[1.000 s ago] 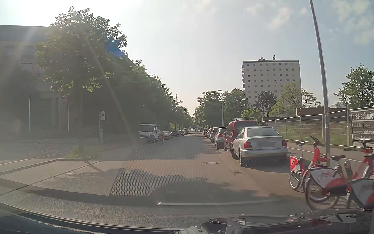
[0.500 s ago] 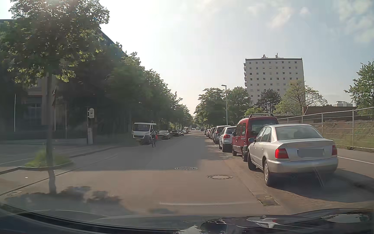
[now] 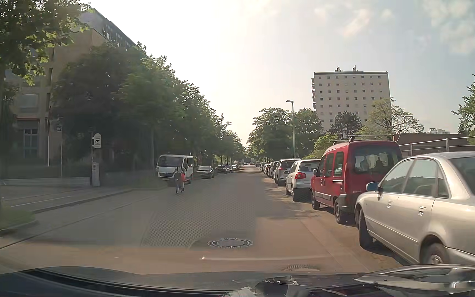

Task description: Follow the waypoints while adhering to traffic rules and regulations

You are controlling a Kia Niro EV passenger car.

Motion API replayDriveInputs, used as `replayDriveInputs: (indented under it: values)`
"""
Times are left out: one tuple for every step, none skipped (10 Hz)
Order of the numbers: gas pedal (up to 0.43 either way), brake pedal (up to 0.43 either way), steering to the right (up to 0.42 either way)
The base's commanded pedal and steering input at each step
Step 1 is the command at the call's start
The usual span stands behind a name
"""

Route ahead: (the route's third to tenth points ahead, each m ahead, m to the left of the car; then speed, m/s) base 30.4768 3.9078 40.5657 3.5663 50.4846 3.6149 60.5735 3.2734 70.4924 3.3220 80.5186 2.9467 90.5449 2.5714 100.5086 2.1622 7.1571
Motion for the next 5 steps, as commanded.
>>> replayDriveInputs:
  values:
    - [0.059, 0.000, -0.002]
    - [0.059, 0.000, -0.002]
    - [0.059, 0.000, -0.002]
    - [0.059, 0.000, -0.002]
    - [0.059, 0.000, -0.001]
